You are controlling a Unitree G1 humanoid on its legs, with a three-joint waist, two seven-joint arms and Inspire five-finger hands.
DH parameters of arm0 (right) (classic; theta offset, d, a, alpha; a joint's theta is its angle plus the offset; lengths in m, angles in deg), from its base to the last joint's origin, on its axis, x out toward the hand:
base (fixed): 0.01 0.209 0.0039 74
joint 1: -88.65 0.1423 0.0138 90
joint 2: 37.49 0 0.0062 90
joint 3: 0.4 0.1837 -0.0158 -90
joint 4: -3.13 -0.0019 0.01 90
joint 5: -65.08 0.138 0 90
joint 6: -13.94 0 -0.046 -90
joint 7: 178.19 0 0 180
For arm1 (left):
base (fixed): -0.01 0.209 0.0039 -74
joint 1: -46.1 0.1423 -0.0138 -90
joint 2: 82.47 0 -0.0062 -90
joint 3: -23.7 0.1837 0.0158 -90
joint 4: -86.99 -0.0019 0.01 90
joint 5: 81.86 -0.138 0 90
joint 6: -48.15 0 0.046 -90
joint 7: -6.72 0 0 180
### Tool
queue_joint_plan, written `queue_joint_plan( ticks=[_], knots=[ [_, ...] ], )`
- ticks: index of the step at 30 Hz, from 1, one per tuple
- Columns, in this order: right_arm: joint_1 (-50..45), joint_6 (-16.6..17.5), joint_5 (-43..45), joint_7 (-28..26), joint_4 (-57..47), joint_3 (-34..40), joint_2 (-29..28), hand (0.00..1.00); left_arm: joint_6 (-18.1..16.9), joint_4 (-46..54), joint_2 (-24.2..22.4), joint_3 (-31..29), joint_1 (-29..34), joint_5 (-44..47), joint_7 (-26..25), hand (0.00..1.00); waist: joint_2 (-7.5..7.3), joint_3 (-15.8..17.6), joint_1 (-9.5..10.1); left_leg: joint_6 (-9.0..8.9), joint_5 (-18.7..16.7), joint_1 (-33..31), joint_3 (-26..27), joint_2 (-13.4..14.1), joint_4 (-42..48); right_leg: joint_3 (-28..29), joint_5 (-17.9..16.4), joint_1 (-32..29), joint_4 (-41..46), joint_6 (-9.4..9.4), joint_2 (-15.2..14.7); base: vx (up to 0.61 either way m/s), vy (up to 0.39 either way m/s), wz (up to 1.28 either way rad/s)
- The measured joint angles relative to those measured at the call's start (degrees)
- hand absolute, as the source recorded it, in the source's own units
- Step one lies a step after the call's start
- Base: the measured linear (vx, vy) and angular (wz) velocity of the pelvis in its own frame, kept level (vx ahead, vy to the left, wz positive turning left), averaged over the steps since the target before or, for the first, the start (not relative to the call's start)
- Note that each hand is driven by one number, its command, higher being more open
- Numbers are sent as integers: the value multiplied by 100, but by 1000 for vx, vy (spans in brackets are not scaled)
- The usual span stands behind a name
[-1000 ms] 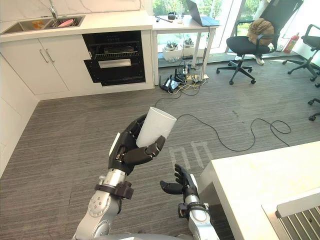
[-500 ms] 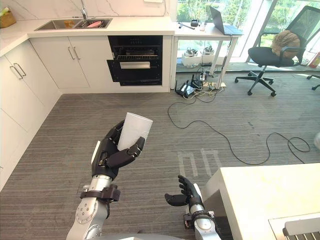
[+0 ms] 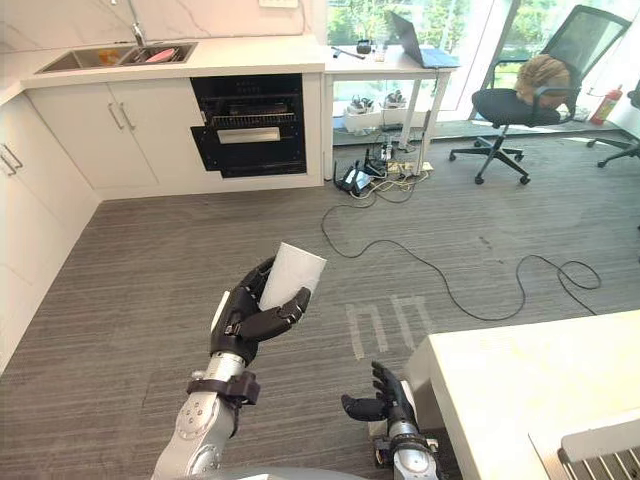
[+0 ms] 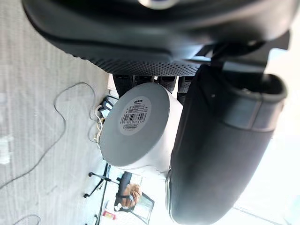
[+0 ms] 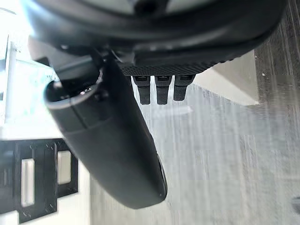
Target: Walk over to the sink, pick up the cup, carry it to the dishwasher, place the cup inside the dishwasher, then close the dishwasher door
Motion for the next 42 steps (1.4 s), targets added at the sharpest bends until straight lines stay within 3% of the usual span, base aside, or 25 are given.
queue_joint_plan(
  ticks=[4,6,7,9,11,13,15,16,17,19,20,22,26,28,29,30,31,32,34,35,37,39,42],
  knots=[
    [335,4,-42,204,-4,113,48,90,22,-29,16,-28,-15,12,-116,30,51,111,129,-3,1,-356,-170,-121,494,-475,-86,159,28,-29,-64,-40,12,100],
    [606,8,-45,247,-40,113,155,90,20,-27,-11,-188,-15,121,-151,30,178,302,294,-38,-177,-559,-221,-100,742,-803,-218,205,178,-32,-50,-159,-29,92],
    [656,11,-45,265,-55,114,166,90,20,-26,-11,-227,-13,148,-169,30,217,340,337,80,-277,-626,-109,-32,831,-912,-245,204,213,-39,-42,-202,-47,83],
    [754,8,-48,300,-122,107,160,90,20,-16,-11,-286,23,222,-241,30,230,380,364,131,-507,-924,716,349,1318,-1285,-392,167,253,-62,-67,-91,-25,87],
    [801,8,-51,307,-172,98,164,90,20,24,-14,-300,65,222,-241,30,263,387,402,130,-509,-1027,1090,538,1489,-1371,-564,92,435,46,-114,17,43,40],
    [842,2,-52,311,-207,90,99,90,20,83,-7,-298,94,222,-240,30,265,384,475,198,-524,-1031,1162,490,1509,-1316,-631,61,540,137,-214,90,94,-2],
    [858,1,-53,310,-289,65,73,90,20,196,-9,-292,97,222,-231,30,227,416,479,305,-752,-1108,1178,401,1690,-1321,-723,13,676,263,-358,168,145,4],
    [861,-4,-86,305,-294,54,68,90,20,239,-6,-250,99,221,-215,30,180,446,471,364,-1041,-1106,1187,286,1937,-1328,-918,-33,1132,425,-614,222,169,9],
    [863,-11,-101,300,-294,49,75,90,21,248,-12,-235,100,221,-208,30,159,458,456,398,-1141,-1075,1187,226,2002,-1307,-1013,-70,1431,457,-747,245,174,13],
    [895,-69,-190,268,-294,47,123,90,26,304,-71,-210,116,221,-198,30,155,464,386,505,-1298,-929,1112,48,2060,-1041,-1079,-595,3001,333,-1209,289,172,36],
    [889,-100,-217,260,-293,52,92,90,22,408,-29,-173,111,219,-196,30,91,515,281,558,-1412,-757,937,-43,2047,-606,-1025,-936,3904,106,-1335,373,178,62],
    [861,-119,-219,232,-295,30,80,90,22,422,90,-135,86,217,-201,30,64,562,194,520,-1515,-414,679,-61,1953,80,-1225,-1198,4259,81,-1048,314,75,68],
    [866,-108,-221,181,-483,-22,100,90,19,431,129,-103,25,215,-204,30,126,600,140,387,-1601,153,207,20,1516,576,-1341,-2148,3699,39,-526,447,-17,63],
    [857,-109,-225,164,-498,-32,99,90,16,428,142,-108,19,215,-213,30,142,610,101,170,-1733,328,-28,113,1484,857,-1124,-2443,2973,115,-225,414,-111,73],
    [803,-109,-239,167,-513,-49,97,90,14,417,161,-102,32,214,-217,30,55,591,66,-16,-1898,441,-193,84,1590,1030,-261,-2455,2405,26,-156,471,-153,93],
    [700,-119,-265,169,-526,-66,176,90,34,298,60,-64,71,213,-216,30,276,532,35,-121,-2030,501,-326,319,1820,827,-83,-2287,2525,55,-75,578,-194,86],
    [675,-119,-265,168,-553,-69,230,90,28,310,16,-56,116,209,-208,30,335,521,47,-155,-2012,483,-325,402,1951,741,-133,-2164,2430,10,-16,491,-173,57],
    [644,-124,-262,168,-626,-74,230,90,26,311,-27,-48,129,210,-206,30,369,531,58,-193,-1990,422,-312,484,2161,671,-174,-2030,2322,-30,38,478,-200,31],
    [437,-125,-259,193,-1039,-169,212,90,28,325,-125,-101,154,211,-205,30,406,567,103,-355,-1669,-159,-98,815,3800,507,-239,-1469,1933,-146,231,405,-178,22],
    [293,-122,-254,200,-1294,-241,206,90,28,347,-173,-106,235,213,-199,30,387,590,195,-349,-1540,-425,203,1116,4717,526,-265,-1031,1689,-190,336,333,-115,-6],
    [142,-90,-227,232,-1616,-251,144,90,27,441,-234,-92,389,217,-175,30,345,616,245,-271,-1681,-681,581,1411,5295,547,-291,-489,1343,-231,365,411,-76,-12],
    [183,-32,-210,285,-1720,-212,135,90,27,541,-251,-94,430,217,-75,30,365,602,335,-234,-1887,-1064,688,1464,5151,628,-296,-172,982,-227,345,311,1,-11],
    [312,-34,-209,283,-1518,-147,118,90,24,597,-232,-155,412,217,-28,30,296,646,379,-261,-1915,-1581,549,1090,3769,607,-304,172,593,-119,145,281,166,6]
  ],
)
